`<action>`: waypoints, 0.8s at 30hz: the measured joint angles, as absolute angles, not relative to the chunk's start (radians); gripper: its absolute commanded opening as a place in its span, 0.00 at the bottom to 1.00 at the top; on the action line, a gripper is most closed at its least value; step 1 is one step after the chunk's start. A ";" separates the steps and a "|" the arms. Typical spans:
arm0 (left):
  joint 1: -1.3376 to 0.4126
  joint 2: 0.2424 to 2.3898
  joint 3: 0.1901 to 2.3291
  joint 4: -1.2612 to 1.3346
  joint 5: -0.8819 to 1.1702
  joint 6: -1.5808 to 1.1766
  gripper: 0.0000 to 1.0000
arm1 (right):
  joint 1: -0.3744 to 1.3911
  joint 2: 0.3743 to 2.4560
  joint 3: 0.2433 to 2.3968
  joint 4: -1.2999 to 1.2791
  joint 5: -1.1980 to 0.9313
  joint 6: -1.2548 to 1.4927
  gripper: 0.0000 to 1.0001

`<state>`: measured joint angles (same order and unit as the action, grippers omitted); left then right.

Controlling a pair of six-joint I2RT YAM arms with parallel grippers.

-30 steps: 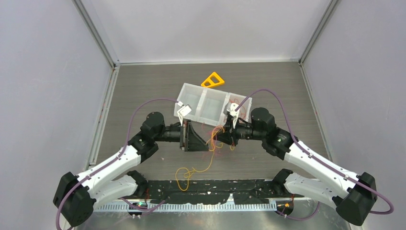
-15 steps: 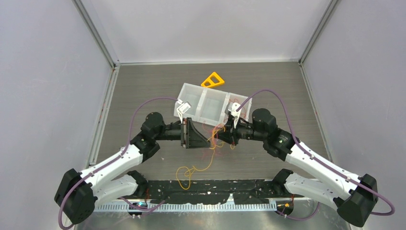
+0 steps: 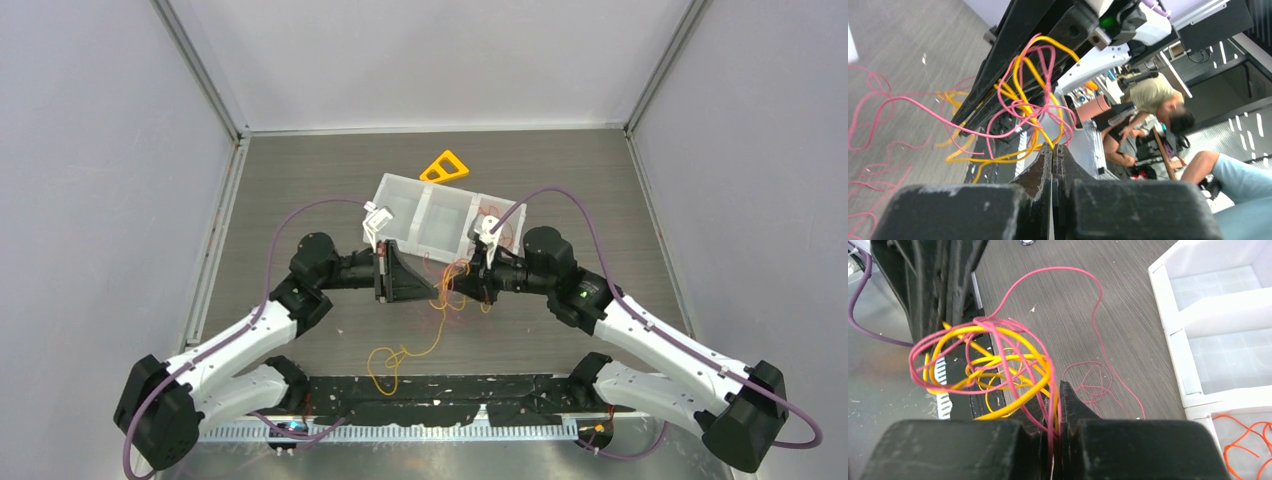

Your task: Untangle the cables

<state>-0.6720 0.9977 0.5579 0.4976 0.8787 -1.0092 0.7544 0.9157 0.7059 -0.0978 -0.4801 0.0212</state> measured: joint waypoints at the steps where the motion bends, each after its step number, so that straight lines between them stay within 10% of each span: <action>1: -0.667 0.989 0.561 0.496 0.878 -1.003 0.00 | 0.746 0.918 0.701 -0.098 -0.495 0.021 0.08; 21: -0.342 0.789 0.935 0.443 0.996 -0.940 0.00 | 0.461 1.083 0.611 -0.152 -0.627 0.020 0.06; 24: -0.331 0.765 0.963 0.363 0.989 -0.877 0.37 | 0.450 1.076 0.611 -0.155 -0.643 0.021 0.05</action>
<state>-0.3305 0.7650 0.9634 0.3630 0.9890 -0.8772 0.4500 1.0756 0.6109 -0.1547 -0.6430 0.0208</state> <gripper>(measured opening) 0.062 0.114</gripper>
